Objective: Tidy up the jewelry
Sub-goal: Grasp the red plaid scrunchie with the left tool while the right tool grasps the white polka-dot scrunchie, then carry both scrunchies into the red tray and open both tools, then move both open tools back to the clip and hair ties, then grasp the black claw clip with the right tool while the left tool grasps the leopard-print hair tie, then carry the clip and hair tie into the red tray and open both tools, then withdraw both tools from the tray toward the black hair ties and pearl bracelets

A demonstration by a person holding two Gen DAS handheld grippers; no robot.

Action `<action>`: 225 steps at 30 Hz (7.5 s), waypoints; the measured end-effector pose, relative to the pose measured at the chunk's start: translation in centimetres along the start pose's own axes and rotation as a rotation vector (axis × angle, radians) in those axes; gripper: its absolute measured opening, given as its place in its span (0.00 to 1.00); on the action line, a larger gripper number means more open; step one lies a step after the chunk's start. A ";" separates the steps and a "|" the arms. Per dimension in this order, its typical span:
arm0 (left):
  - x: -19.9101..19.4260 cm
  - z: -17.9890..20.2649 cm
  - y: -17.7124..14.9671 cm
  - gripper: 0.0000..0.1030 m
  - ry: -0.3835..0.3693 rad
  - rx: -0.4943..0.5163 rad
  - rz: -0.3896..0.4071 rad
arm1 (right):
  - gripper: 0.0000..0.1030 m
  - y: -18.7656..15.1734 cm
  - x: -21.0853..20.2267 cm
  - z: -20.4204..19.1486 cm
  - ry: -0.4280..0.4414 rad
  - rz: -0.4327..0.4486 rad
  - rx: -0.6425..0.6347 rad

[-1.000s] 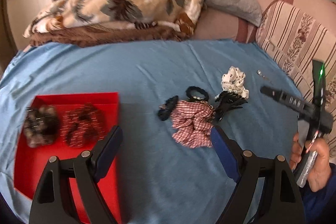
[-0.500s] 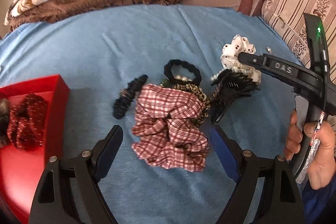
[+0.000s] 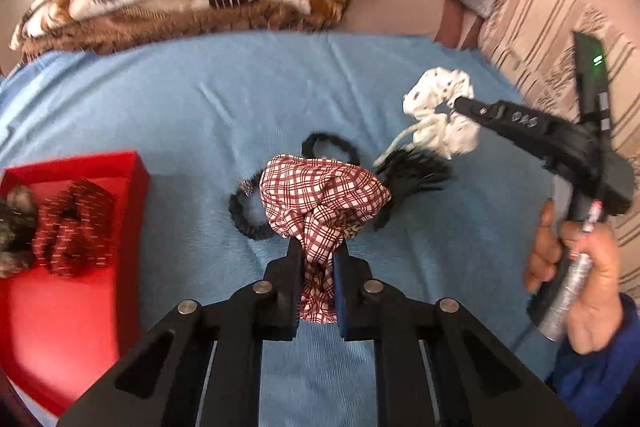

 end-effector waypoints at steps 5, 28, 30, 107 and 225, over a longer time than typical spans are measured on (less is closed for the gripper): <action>-5.6 -2.3 0.1 0.13 -0.021 -0.030 0.083 | 0.08 0.5 -3.8 -2.5 0.009 0.084 -0.053; -13.0 -26.6 -9.6 0.15 0.462 -0.279 0.057 | 0.08 -18.4 -6.1 -29.4 0.442 -0.233 -0.215; -12.7 -27.3 -10.3 0.16 0.447 -0.314 0.032 | 0.08 -19.2 -5.4 -30.0 0.430 -0.257 -0.233; 7.3 0.8 1.9 0.35 0.093 0.146 -0.082 | 0.16 -7.7 1.2 0.5 0.081 -0.267 0.333; -14.8 -21.3 -8.5 0.57 0.372 -0.169 0.168 | 0.51 -14.7 -4.8 -24.1 0.150 -0.279 -0.213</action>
Point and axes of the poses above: each gripper's, at about its wrist camera, not at the fingertips, and x roughly the way its jaws point, z to its right, y to its top, the point moved 7 cm from there along x, roughly the way its jaws point, and after that the axes turned 4 degrees about z, right-handed, at the moved point
